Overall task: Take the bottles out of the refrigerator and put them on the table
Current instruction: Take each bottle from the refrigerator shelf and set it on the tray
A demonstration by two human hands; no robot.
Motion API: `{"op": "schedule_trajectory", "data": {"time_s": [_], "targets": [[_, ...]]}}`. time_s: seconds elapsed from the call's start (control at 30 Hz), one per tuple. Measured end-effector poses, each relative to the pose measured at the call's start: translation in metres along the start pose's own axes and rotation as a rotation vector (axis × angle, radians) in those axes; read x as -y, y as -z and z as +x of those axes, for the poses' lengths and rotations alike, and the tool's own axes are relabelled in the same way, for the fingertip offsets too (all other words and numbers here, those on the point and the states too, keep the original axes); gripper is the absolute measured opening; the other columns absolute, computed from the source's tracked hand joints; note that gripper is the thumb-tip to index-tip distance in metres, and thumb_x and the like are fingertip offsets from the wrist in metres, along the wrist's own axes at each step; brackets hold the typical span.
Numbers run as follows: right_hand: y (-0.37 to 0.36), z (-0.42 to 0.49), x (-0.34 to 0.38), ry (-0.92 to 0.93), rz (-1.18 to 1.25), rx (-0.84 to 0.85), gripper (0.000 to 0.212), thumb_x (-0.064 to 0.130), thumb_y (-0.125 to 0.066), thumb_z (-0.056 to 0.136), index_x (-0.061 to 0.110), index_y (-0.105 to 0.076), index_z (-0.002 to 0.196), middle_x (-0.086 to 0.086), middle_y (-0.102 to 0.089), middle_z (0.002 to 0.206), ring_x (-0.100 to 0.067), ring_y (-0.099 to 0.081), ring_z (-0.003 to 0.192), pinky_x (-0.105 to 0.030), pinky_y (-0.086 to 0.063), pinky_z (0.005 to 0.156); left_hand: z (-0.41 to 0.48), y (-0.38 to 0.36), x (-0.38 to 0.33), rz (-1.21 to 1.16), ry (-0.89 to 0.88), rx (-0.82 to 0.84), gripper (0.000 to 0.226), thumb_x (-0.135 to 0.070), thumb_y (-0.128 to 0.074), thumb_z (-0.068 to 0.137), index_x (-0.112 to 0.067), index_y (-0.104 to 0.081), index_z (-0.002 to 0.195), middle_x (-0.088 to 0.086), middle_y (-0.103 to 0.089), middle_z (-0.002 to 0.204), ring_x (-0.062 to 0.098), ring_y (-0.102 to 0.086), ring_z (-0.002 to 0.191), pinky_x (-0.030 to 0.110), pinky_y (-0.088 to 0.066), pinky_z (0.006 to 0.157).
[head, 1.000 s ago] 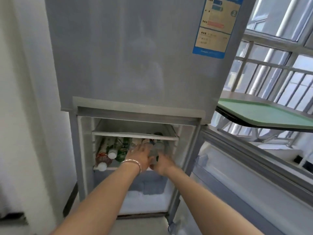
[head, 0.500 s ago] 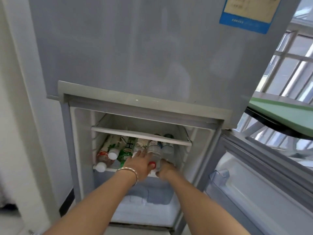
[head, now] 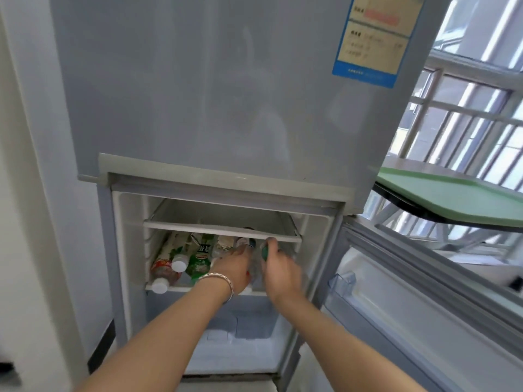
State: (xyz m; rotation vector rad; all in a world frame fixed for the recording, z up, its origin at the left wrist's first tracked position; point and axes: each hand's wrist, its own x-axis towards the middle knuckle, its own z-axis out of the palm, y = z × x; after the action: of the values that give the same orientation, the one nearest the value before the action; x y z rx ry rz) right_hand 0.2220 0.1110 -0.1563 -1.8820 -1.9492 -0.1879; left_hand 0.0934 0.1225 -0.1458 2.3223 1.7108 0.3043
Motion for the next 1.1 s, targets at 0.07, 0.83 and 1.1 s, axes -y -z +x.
{"op": "schedule_trajectory", "data": {"time_s": [0.07,0.83,1.1], "targets": [[0.028,-0.003,0.011,0.026,0.035,-0.047,0.039,0.026,-0.046,0.098,0.017,-0.037,0.134,-0.012,-0.069,0.1,-0.033,-0.068,0.088,-0.036,-0.047,0.064,-0.006,0.01,-0.011,-0.124,-0.032,-0.003,0.069,-0.021,-0.06,0.084,-0.015,-0.031,0.146,0.012,-0.041,0.148,0.032,-0.052,0.124,0.038,-0.048,0.097],[0.236,-0.077,-0.005,-0.017,0.726,0.368,0.042,0.008,-0.076,0.076,0.03,-0.059,0.107,0.013,-0.071,0.096,0.003,-0.067,0.087,-0.014,-0.054,0.081,-0.094,0.183,-0.124,-0.783,-0.317,-0.179,0.037,-0.048,-0.062,0.086,-0.022,-0.05,0.11,-0.012,-0.058,0.093,0.004,-0.058,0.081,0.02,-0.042,0.059],[0.327,-0.048,-0.076,-0.16,0.713,-0.112,0.049,0.027,-0.079,0.078,0.023,-0.045,0.112,0.008,-0.067,0.102,-0.003,-0.065,0.089,-0.016,-0.051,0.068,-0.075,0.225,-0.225,-0.966,-0.451,-0.247,0.045,-0.037,-0.054,0.095,-0.013,-0.04,0.13,0.0,-0.055,0.106,0.006,-0.057,0.082,0.011,-0.05,0.051]]}}
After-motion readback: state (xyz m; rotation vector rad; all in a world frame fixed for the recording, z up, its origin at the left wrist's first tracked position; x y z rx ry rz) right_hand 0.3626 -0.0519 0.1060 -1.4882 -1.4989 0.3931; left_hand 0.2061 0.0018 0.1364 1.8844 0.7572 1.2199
